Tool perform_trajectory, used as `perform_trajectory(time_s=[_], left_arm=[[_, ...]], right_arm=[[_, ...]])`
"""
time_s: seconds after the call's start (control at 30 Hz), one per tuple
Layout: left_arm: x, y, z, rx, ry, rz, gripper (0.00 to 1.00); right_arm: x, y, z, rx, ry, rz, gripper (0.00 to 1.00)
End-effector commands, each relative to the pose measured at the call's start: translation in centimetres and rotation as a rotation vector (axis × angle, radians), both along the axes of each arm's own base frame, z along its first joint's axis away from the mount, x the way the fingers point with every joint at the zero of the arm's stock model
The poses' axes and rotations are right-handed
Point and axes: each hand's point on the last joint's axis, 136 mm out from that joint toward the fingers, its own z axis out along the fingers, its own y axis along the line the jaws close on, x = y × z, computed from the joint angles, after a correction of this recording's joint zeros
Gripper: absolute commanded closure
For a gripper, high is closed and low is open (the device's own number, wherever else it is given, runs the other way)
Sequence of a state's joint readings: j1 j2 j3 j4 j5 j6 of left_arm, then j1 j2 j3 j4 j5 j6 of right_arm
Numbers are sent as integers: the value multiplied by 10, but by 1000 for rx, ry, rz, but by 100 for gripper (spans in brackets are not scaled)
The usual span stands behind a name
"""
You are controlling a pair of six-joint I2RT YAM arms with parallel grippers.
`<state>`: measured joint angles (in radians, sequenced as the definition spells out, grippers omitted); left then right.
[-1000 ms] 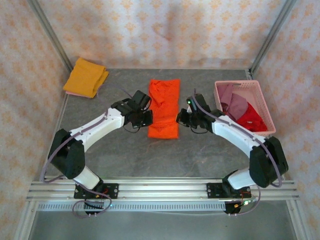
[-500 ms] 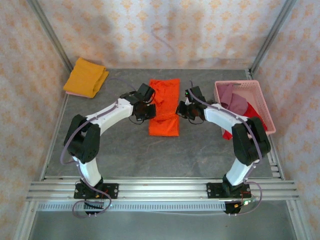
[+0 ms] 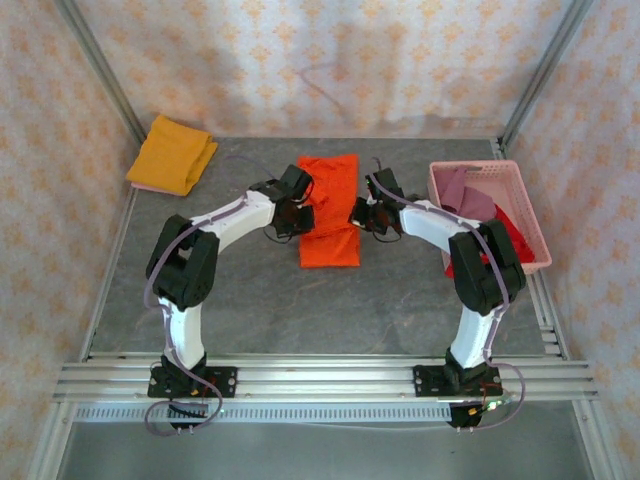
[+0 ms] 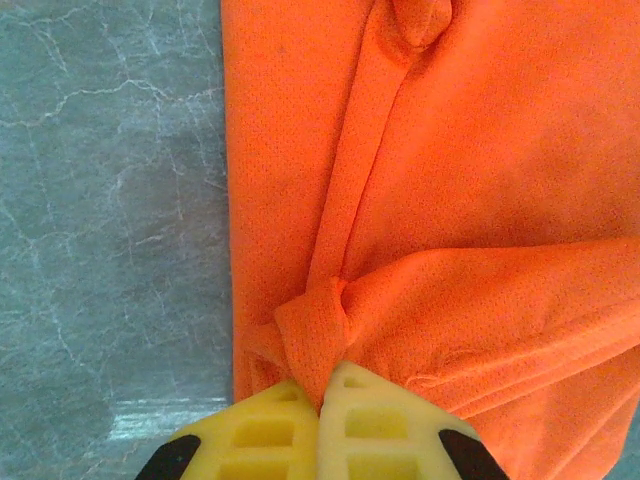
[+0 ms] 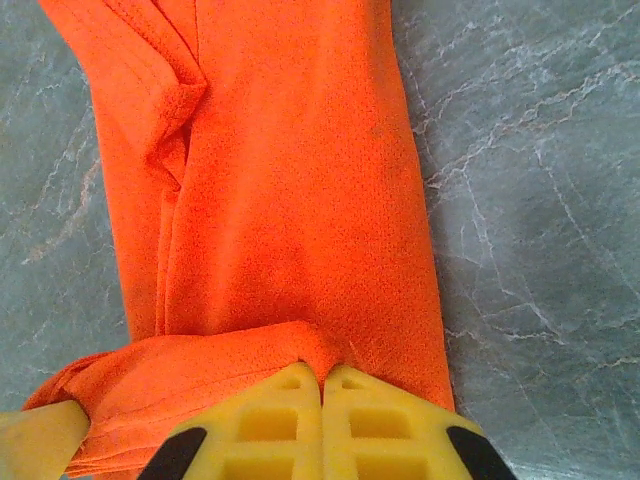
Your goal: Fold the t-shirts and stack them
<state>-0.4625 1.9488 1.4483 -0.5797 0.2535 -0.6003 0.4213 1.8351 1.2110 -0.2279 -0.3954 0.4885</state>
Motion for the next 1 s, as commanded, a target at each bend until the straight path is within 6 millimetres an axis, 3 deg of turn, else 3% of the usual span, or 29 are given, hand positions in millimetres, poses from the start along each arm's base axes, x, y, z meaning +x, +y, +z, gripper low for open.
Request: perform_trajectory(time_s=[0.0,0.27,0.37,0.43,0.47,0.53,0.57,0.63,0.77,0.97], left_arm=[[11,4,8,16,-28,-3,100],[20,-1,3,21,-14,-13,98],[20,0,1,28,-10,-10,89],[19,0,2,30,-7,-7,76],[19,1,3,31,-10,-4,64],[18,6,8,43,-27,11,47],[17,10,14,50,-43,21,45],[15,18,24,71,-73,42,30],[9,30,51,73,-156,77,0],[-17,65,70,119,-215,100,0]], right_arm=[[18,-16,18,-38,-79,-63,100],[23,-14,9,-39,-68,-67,100],[27,-14,12,-41,-84,-67,88],[28,-13,22,-33,-104,-59,73],[28,-12,29,-26,-118,-55,64],[26,-15,42,-25,-149,-54,56],[24,-18,49,-31,-166,-58,53],[19,-23,57,-43,-189,-61,51],[1,-13,53,-12,-188,-12,50],[-21,30,26,-24,-147,72,57]])
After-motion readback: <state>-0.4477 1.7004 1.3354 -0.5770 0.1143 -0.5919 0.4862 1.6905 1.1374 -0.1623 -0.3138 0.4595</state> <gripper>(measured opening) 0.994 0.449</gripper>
